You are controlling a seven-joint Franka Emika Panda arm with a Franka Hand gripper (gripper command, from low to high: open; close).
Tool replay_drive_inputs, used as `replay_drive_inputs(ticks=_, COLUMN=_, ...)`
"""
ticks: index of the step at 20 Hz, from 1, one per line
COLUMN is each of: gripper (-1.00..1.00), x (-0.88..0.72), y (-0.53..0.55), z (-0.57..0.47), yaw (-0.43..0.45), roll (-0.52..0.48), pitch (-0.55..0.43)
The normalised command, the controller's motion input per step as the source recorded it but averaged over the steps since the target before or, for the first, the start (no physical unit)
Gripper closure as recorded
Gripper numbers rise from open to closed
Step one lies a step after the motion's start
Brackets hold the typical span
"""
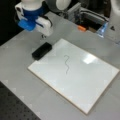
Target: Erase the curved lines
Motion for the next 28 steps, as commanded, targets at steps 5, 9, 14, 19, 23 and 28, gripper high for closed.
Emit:
replay_drive_inputs(ticks=5, gripper=-1.0, x=0.3, y=-0.15, z=-0.02, yaw=0.073, roll=0.173, pitch=0.072)
replay_drive_inputs(ticks=9, gripper=-1.0, x=0.29, y=-0.13, z=-0.01, yaw=0.016, roll=0.208, pitch=0.045)
replay_drive_inputs(ticks=14, gripper=-1.0, x=0.24, y=-0.12, z=-0.02, yaw=-0.005, roll=0.195, pitch=0.015)
replay_drive_inputs(ticks=19, gripper=-1.0, x=0.2, y=-0.12, z=-0.06, yaw=0.016, roll=0.169, pitch=-0.009)
replay_drive_inputs(ticks=23, gripper=-1.0, x=0.2, y=-0.11, z=-0.07, yaw=0.026, roll=0.146, pitch=-0.025)
replay_drive_inputs(ticks=28, gripper=-1.0, x=0.15, y=-0.08, z=-0.09, yaw=0.005, roll=0.107, pitch=-0.015)
